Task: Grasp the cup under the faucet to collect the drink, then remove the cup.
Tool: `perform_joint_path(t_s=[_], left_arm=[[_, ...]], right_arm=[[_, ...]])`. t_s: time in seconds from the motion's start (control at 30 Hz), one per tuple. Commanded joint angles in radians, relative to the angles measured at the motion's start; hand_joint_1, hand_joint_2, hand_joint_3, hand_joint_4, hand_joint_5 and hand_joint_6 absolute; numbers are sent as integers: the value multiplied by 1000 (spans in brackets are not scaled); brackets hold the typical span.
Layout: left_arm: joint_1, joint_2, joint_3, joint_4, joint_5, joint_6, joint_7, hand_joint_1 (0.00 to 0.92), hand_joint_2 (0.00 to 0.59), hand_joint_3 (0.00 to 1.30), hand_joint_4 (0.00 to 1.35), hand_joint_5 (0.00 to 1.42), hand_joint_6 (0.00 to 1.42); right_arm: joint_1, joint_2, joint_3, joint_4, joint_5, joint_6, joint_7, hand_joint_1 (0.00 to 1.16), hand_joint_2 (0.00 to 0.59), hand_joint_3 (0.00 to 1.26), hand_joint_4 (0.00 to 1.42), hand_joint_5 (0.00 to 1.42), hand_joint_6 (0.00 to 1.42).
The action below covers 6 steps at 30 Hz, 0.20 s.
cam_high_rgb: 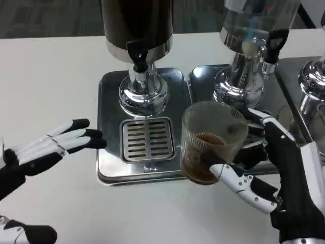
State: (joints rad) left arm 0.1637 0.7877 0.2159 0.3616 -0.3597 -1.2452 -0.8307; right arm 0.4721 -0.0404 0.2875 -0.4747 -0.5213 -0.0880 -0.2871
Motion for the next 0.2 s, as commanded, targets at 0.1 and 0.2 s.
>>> perform_joint_path(t_s=[0.1, 0.2], left_arm=[[10, 22, -7, -13, 0, 0, 13, 0, 108, 171, 4, 20, 188], [11, 22, -9, -14, 1, 0, 13, 0, 106, 168, 4, 20, 188]], right_arm=[[-4, 7, -4, -34, 9, -48, -4, 673, 260, 563, 680, 764, 800], [-4, 7, -5, -34, 9, -49, -3, 675, 259, 564, 680, 765, 801]])
